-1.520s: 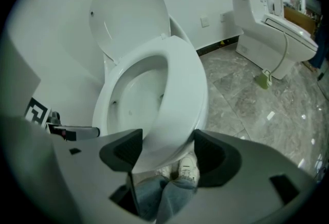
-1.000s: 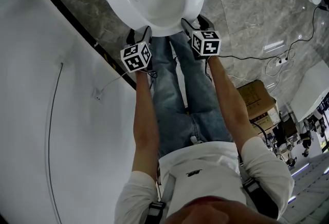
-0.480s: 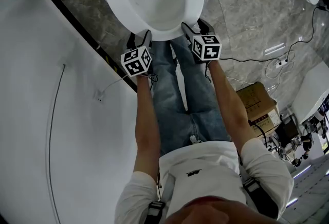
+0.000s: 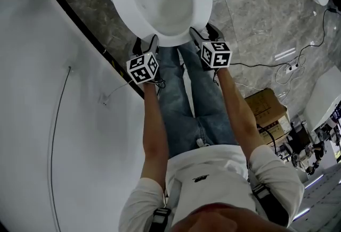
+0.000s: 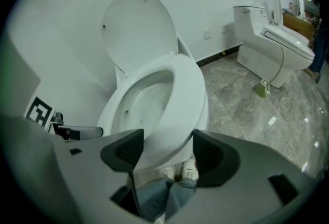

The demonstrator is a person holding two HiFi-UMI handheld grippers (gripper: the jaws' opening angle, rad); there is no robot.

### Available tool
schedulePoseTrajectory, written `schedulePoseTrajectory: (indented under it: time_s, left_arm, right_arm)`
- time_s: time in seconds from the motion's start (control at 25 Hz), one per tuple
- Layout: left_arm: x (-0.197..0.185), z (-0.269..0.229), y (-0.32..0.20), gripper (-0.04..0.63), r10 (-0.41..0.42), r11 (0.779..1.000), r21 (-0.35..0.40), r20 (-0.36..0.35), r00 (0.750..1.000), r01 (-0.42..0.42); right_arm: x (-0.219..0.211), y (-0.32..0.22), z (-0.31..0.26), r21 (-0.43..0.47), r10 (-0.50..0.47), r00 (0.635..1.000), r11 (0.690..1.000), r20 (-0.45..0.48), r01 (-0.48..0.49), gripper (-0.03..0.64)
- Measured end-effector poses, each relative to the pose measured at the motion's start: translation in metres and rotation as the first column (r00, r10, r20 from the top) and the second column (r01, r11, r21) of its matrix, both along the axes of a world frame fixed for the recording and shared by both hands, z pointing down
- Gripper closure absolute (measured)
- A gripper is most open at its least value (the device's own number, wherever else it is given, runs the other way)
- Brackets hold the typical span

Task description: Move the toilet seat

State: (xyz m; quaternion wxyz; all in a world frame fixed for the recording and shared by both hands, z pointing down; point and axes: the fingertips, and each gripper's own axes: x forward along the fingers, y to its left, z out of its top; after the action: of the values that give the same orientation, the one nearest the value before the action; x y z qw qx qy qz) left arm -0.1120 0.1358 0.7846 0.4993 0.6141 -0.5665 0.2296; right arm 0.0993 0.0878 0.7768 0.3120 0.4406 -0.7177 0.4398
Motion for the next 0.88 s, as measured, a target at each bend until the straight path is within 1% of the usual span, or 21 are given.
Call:
schedulePoseTrajectory:
  time_s: [0.48, 0.88]
  left_arm:
    - [-0.002, -0.031, -0.005, 0.273, -0.012, 0.999, 0.035, 0.007, 1.000, 0.012]
    - [-0.005, -0.056, -0.013, 0.273, -0.032, 0.998, 0.061, -0.005, 0.999, 0.032]
  right_arm:
    - [-0.002, -0.005, -0.033, 0.038, 0.013, 1.000, 0.999, 0.024, -0.014, 0.307]
    - [-0.003, -0.013, -0.059, 0.060, 0.033, 0.998, 0.998, 0.053, -0.036, 0.307]
